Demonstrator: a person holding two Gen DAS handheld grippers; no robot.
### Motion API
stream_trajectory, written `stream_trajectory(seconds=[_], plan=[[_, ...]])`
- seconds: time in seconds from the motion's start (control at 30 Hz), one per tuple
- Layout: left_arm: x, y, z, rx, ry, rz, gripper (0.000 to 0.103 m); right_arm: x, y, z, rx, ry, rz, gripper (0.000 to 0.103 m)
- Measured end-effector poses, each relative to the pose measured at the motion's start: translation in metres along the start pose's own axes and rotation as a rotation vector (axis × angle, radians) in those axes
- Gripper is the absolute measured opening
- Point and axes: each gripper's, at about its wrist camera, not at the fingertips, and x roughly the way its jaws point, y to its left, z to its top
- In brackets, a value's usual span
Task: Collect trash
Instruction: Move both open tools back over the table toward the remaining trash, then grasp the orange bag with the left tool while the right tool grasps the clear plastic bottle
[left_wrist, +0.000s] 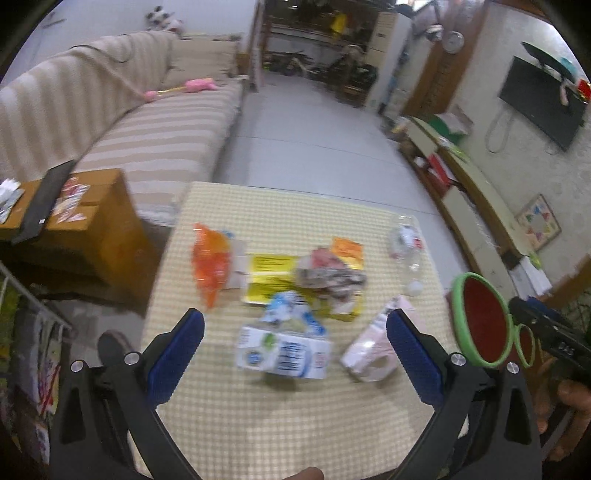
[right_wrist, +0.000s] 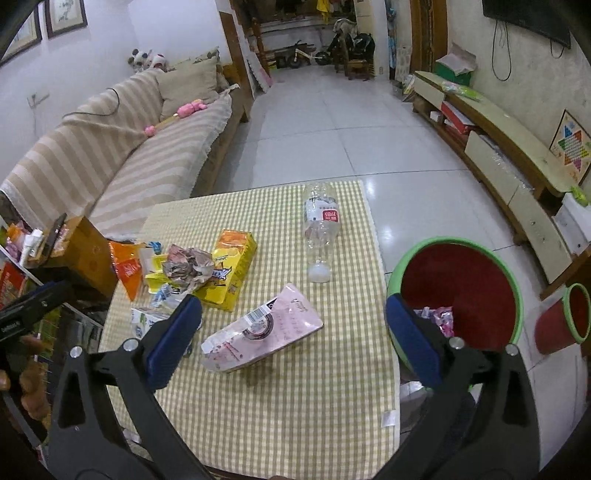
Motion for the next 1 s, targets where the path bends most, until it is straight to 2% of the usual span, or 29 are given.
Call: stream_trajectory(seconds=[0.17,0.3,0.37,0.4,0.47,0.7,0.87,1.0], plan=[[0.001,0.032,0.0,-0.068,-0.019,0.01,0.095,0.006,0.005,0.002,0.001,0.002,-0.023,0.098],[0.009,0.044,-0.002,-0.106,-0.016,0.029,0.095,0.012,0.007,0.005,-0.025,0.0,-0.085,0.098],[0.016,0.051,-0.001,-0.127,-0.02,0.038,0.095,0.017,0.002,0.005,-0.013,0.006,-0.052,0.098],[0.019,0.052,-0.002,-0.125,-0.018,0.043,0.095,0.019,-0.002,0.005,0.001,-0.001,-0.036,0.098],[0.028,0.055,-0.001,-0.122,0.003,0.044,0.095,0.025,-0.004,0.007,0.003,-0.01,-0.058,0.098],[0.051,0.053,0.006,-0.055,0.056,0.057,0.095,0.056,-0.001,0.014,-0.068,0.028,-0.095,0.098],[0.074,0.063,0.015,-0.09,0.079,0.076,0.094,0.084,-0.012,0.025,-0.034,0.057,-0.068,0.098],[0.091,0.071,0.022,-0.122,0.082,0.093,0.094,0.109,-0.016,0.036,-0.041,0.075,-0.088,0.098]])
